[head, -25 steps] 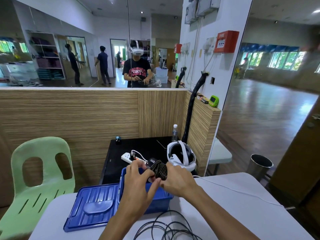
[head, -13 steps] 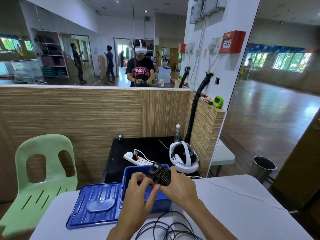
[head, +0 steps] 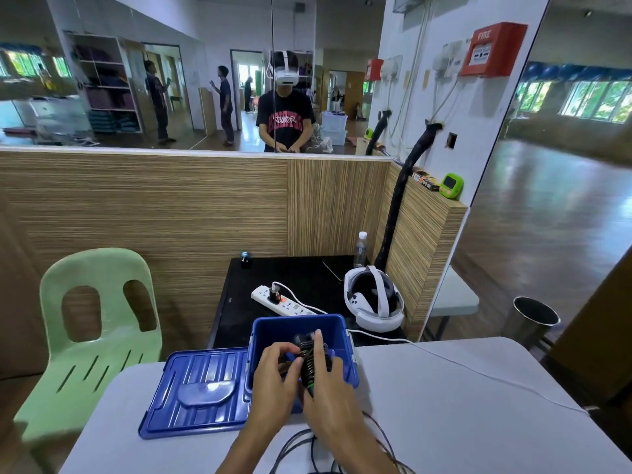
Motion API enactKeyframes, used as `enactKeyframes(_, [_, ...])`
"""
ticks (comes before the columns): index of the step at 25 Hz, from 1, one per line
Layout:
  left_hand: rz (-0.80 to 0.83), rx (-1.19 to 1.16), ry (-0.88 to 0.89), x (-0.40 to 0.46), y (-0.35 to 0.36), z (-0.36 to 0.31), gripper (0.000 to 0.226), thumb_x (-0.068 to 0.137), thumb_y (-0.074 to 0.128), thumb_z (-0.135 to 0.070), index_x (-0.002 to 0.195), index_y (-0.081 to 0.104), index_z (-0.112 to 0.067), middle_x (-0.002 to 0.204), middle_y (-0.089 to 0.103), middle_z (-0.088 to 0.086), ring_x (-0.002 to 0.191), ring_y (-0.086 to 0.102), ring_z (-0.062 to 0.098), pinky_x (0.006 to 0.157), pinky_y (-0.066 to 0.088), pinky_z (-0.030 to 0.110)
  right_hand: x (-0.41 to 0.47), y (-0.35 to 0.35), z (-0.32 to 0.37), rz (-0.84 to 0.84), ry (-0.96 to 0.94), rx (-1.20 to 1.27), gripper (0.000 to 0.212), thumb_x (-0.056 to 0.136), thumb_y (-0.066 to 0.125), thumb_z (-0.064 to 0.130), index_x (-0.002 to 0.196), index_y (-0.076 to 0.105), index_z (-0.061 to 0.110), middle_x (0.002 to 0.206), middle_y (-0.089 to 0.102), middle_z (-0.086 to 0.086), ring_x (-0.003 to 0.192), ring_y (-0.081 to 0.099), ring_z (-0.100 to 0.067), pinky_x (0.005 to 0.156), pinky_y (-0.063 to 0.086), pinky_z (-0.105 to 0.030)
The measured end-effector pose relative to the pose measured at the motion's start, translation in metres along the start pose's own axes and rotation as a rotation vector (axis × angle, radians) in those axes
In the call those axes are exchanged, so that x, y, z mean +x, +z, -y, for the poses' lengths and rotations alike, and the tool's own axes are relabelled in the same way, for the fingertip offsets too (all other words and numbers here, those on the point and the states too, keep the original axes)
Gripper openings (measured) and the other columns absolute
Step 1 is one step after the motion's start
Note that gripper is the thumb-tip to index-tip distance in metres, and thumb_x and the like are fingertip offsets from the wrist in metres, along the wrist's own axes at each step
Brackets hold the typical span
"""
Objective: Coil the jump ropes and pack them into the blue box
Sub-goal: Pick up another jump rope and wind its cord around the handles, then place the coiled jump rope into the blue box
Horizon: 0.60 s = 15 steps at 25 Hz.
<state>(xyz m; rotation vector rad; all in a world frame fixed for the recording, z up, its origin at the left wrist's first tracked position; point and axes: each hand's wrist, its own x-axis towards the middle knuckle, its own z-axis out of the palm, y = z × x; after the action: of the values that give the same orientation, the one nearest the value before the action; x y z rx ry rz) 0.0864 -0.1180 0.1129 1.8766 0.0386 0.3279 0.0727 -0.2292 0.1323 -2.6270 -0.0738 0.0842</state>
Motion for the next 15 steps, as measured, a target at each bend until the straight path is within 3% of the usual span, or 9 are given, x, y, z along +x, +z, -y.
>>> enactKeyframes(2, [0.007, 0.086, 0.083, 0.010, -0.002, 0.010, 0.018, 0.092, 0.060, -0.010, 0.099, 0.059, -0.027, 0.110, 0.058, -0.002, 0.096, 0.059, 0.000, 0.085, 0.053, 0.025, 0.010, 0.012, 0.003, 0.017, 0.020, 0.036, 0.080, 0.100, 0.046, 0.031, 0.154, -0.012, 0.033, 0.142, 0.033, -0.014, 0.113, 0.054, -0.024, 0.090, 0.051, -0.035])
enactKeyframes(4, [-0.027, 0.282, 0.148, 0.022, -0.002, 0.030, 0.022, 0.095, 0.056, -0.022, 0.117, 0.057, -0.024, 0.135, 0.048, -0.001, 0.120, 0.050, 0.007, 0.102, 0.046, 0.035, 0.022, 0.021, 0.003, 0.009, 0.032, 0.077, 0.071, 0.100, 0.042, 0.031, 0.154, -0.004, 0.037, 0.140, 0.035, -0.020, 0.114, 0.052, -0.034, 0.090, 0.050, -0.043])
enactKeyframes(7, [-0.060, 0.659, 0.153, 0.045, -0.005, 0.071, 0.059, 0.098, 0.032, -0.051, 0.148, 0.031, -0.020, 0.161, 0.013, 0.005, 0.147, 0.013, 0.021, 0.115, 0.023, 0.040, 0.051, 0.035, 0.001, 0.036, 0.085, -0.088, 0.074, 0.103, 0.039, 0.041, 0.153, -0.015, 0.037, 0.152, 0.024, -0.016, 0.132, 0.037, -0.034, 0.102, 0.041, -0.042])
enactKeyframes(9, [-0.015, 0.787, 0.125, 0.059, -0.007, 0.091, 0.070, 0.094, 0.015, -0.061, 0.153, 0.014, -0.023, 0.162, -0.002, 0.004, 0.148, -0.004, 0.018, 0.117, 0.016, 0.042, 0.069, 0.042, 0.002, 0.072, 0.137, -0.130, 0.074, 0.103, 0.040, 0.042, 0.153, -0.014, 0.037, 0.154, 0.022, -0.017, 0.137, 0.031, -0.034, 0.108, 0.034, -0.046])
enactKeyframes(15, [0.125, 0.938, 0.026, 0.095, -0.004, 0.141, 0.073, 0.094, 0.009, -0.061, 0.154, 0.011, -0.019, 0.161, -0.007, 0.005, 0.149, -0.008, 0.021, 0.118, 0.011, 0.045, 0.127, 0.079, -0.009, 0.210, 0.244, -0.141, 0.069, 0.103, 0.042, 0.039, 0.154, -0.004, 0.041, 0.152, 0.018, -0.020, 0.136, 0.028, -0.037, 0.107, 0.031, -0.050])
